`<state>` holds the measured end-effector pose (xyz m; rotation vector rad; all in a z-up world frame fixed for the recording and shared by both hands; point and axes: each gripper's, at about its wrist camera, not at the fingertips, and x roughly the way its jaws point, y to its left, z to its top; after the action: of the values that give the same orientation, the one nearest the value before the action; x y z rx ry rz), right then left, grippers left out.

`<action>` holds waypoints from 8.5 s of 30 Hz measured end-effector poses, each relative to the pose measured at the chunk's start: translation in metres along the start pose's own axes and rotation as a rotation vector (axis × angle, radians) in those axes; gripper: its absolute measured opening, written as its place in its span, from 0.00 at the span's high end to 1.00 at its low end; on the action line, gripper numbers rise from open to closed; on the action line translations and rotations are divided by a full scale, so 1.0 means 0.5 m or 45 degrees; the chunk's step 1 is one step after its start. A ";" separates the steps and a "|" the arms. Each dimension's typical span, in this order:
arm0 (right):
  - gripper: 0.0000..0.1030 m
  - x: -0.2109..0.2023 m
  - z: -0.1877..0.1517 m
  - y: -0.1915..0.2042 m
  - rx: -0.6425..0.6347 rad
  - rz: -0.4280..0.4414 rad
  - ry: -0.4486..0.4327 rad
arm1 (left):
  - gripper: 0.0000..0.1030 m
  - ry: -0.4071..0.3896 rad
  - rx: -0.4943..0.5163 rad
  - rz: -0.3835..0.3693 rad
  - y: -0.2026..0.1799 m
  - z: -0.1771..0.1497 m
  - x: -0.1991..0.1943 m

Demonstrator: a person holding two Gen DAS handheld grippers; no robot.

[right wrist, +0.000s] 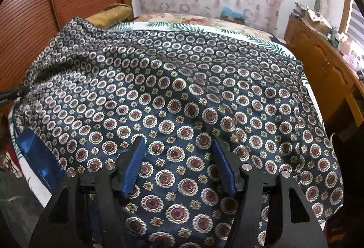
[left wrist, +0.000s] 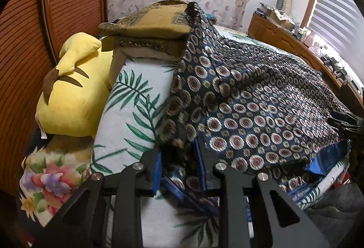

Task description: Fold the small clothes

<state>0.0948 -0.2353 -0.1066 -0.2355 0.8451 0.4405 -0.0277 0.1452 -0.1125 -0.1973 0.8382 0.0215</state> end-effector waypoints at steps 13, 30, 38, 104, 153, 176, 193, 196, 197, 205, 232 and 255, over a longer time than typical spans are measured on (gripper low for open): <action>0.20 0.005 -0.016 0.004 0.057 -0.072 -0.057 | 0.71 -0.002 -0.039 0.002 -0.010 -0.017 -0.014; 0.15 0.012 -0.010 0.007 0.051 -0.066 -0.049 | 0.70 0.031 0.020 0.066 -0.015 -0.023 -0.020; 0.15 0.011 -0.011 0.007 0.051 -0.067 -0.049 | 0.70 0.006 -0.013 0.000 -0.026 -0.025 -0.015; 0.17 -0.023 0.105 -0.108 0.084 0.057 -0.159 | 0.81 -0.142 0.365 -0.375 -0.400 0.206 0.026; 0.98 0.045 0.183 -0.031 -0.061 0.153 -0.205 | 0.81 -0.089 0.341 -0.359 -0.379 0.170 0.062; 0.98 -0.100 0.043 -0.285 0.170 -0.160 -0.208 | 0.81 -0.065 0.421 -0.429 -0.454 0.169 0.072; 0.59 -0.104 0.005 -0.293 0.168 -0.245 -0.169 | 0.80 0.026 0.452 -0.422 -0.486 0.143 0.108; 0.51 -0.118 -0.005 -0.283 0.162 -0.241 -0.176 | 0.80 0.035 0.461 -0.419 -0.488 0.136 0.110; 0.49 -0.121 -0.009 -0.280 0.162 -0.240 -0.174 | 0.80 0.036 0.463 -0.419 -0.489 0.134 0.111; 0.34 -0.110 -0.057 -0.242 0.160 -0.172 -0.107 | 0.80 0.081 0.468 -0.408 -0.490 0.119 0.123; 0.55 -0.119 -0.144 -0.218 0.165 -0.038 0.029 | 0.79 0.272 0.382 -0.699 -0.487 0.037 0.079; 0.95 -0.183 -0.031 -0.262 0.352 0.127 -0.339 | 1.00 -0.093 0.299 -0.731 -0.461 0.249 0.047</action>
<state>0.0922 -0.3826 -0.0432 0.1201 0.6483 0.4319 0.1019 -0.0599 -0.0106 -0.2083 0.6809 -0.6023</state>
